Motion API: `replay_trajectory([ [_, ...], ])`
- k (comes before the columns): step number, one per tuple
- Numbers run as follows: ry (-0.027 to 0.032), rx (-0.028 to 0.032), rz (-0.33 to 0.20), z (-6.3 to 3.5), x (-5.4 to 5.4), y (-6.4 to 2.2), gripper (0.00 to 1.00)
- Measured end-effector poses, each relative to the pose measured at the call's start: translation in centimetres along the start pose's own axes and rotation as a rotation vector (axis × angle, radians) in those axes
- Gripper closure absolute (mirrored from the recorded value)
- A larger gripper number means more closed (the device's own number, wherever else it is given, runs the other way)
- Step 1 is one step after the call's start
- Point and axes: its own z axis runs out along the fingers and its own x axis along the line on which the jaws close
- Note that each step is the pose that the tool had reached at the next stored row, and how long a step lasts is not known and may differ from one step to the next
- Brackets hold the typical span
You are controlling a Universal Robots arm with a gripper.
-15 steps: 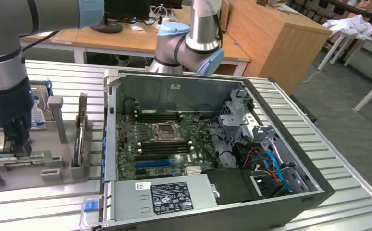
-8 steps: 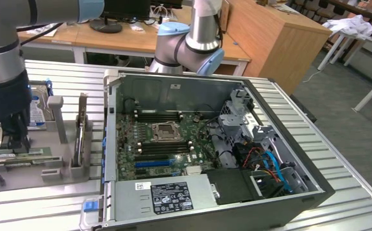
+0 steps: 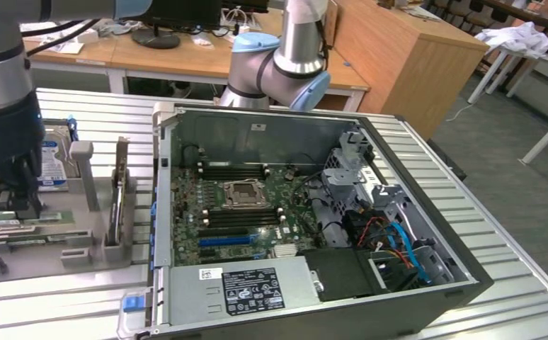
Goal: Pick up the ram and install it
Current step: 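Pick up the ram and move it above insertion slot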
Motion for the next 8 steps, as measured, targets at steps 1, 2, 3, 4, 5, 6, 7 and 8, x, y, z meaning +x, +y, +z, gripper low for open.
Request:
replay_trajectory([
  [1,0.0,-0.0001,0.0,-0.18,0.0,0.0,0.88],
  [2,0.0001,-0.0001,0.0,-0.36,0.0,0.0,0.88],
  [3,0.0,0.0,0.0,-0.53,0.0,0.01,0.88],
  [4,0.0,-0.0001,0.0,-0.71,0.0,0.01,0.88],
  [5,0.0,0.0,0.0,-0.9,0.0,0.01,0.88],
  [6,0.0001,-0.0001,0.0,-1.08,0.0,0.01,0.88],
  [7,0.0,-0.0001,0.0,-1.26,0.0,0.01,0.88],
  [8,0.0,0.0,0.0,-1.44,0.0,0.01,0.88],
])
